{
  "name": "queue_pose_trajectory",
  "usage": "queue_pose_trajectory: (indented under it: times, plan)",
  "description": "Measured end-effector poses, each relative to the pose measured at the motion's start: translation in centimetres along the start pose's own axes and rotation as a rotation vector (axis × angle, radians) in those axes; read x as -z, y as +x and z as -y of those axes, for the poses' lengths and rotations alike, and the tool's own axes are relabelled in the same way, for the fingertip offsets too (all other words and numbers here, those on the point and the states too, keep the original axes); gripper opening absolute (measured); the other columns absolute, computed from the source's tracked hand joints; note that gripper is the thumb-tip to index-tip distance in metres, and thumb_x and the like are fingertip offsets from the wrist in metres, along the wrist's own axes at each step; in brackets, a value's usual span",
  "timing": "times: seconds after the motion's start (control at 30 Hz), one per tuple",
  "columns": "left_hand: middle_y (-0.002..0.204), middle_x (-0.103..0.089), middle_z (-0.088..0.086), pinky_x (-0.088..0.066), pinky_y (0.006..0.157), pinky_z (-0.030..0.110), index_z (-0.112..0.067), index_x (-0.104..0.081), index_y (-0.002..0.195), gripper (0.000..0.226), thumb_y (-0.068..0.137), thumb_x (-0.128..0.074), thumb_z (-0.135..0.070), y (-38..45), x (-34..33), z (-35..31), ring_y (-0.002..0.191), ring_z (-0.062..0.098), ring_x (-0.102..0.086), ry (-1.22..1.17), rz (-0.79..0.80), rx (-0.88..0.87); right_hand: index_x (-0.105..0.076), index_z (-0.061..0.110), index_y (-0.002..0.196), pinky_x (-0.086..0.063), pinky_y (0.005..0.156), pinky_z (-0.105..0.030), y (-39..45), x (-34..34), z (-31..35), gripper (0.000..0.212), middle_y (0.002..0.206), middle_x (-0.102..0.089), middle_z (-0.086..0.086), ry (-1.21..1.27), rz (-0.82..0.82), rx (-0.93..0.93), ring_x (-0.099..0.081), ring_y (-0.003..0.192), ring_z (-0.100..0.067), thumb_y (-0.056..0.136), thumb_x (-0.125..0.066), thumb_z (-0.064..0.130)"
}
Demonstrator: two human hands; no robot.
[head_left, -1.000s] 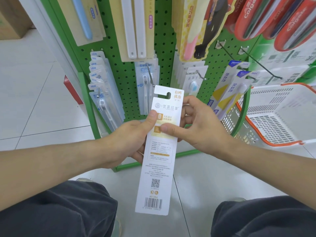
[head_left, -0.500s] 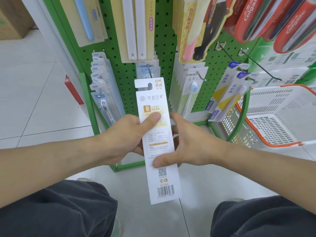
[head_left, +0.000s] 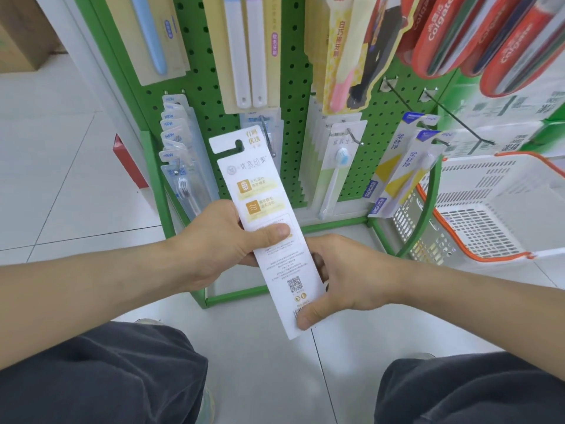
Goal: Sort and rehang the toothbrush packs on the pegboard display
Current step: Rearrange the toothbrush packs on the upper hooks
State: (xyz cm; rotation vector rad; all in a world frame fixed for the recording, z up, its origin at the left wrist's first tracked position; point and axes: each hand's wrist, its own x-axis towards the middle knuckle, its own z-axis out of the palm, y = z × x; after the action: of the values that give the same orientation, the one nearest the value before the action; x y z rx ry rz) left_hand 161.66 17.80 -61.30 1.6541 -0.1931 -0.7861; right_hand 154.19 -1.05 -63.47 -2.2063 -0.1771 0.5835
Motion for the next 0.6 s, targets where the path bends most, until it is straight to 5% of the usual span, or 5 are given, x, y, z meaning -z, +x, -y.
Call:
queue_pose_trajectory:
  times: [0.23, 0.37, 0.47, 0.6]
  plan:
    - [0.099, -0.079, 0.000, -0.064, 0.072, 0.033, -0.014, -0.072, 0.108, 0.028, 0.088, -0.071, -0.032, -0.4, -0.4, -0.7, 0.090, 0.016, -0.077, 0.025, -0.103, 0.000, -0.031, 0.032, 0.148, -0.061, 0.083, -0.041, -0.1, -0.4, -0.1, 0.072, 0.129, -0.063, 0.004, -0.117, -0.007, 0.041, -0.073, 0.091, -0.017, 0.091, -0.068, 0.010]
    - [0.100, -0.079, -0.001, -0.060, 0.086, 0.039, -0.013, -0.072, 0.109, 0.049, 0.084, -0.066, -0.055, -0.7, -0.4, -0.9, 0.099, 0.011, -0.074, 0.086, -0.043, 0.058, -0.005, 0.049, 0.152, -0.056, 0.096, -0.049, 0.0, -0.9, -0.6, 0.090, 0.141, -0.056, -0.002, -0.254, 0.040, 0.026, -0.061, 0.117, -0.027, 0.091, -0.052, 0.002]
    - [0.092, -0.079, 0.005, -0.058, 0.094, 0.044, -0.007, -0.064, 0.104, 0.036, 0.092, -0.069, -0.040, -0.5, 0.0, -0.7, 0.096, 0.019, -0.075, 0.046, -0.064, 0.145, 0.004, 0.061, 0.147, -0.053, 0.100, -0.051, -0.2, -1.1, -0.7, 0.102, 0.148, -0.048, 0.000, -0.277, 0.085, 0.019, -0.054, 0.127, -0.030, 0.087, -0.049, -0.002]
    - [0.095, -0.067, 0.027, -0.061, 0.089, 0.041, 0.002, -0.053, 0.098, 0.012, 0.093, -0.062, -0.003, -0.3, -0.3, -0.7, 0.097, 0.030, -0.074, -0.063, -0.116, 0.184, -0.008, 0.041, 0.155, -0.052, 0.100, -0.043, -0.1, -1.0, -1.2, 0.096, 0.137, -0.046, -0.001, -0.280, 0.089, -0.027, -0.052, 0.120, -0.023, 0.086, -0.064, 0.006]
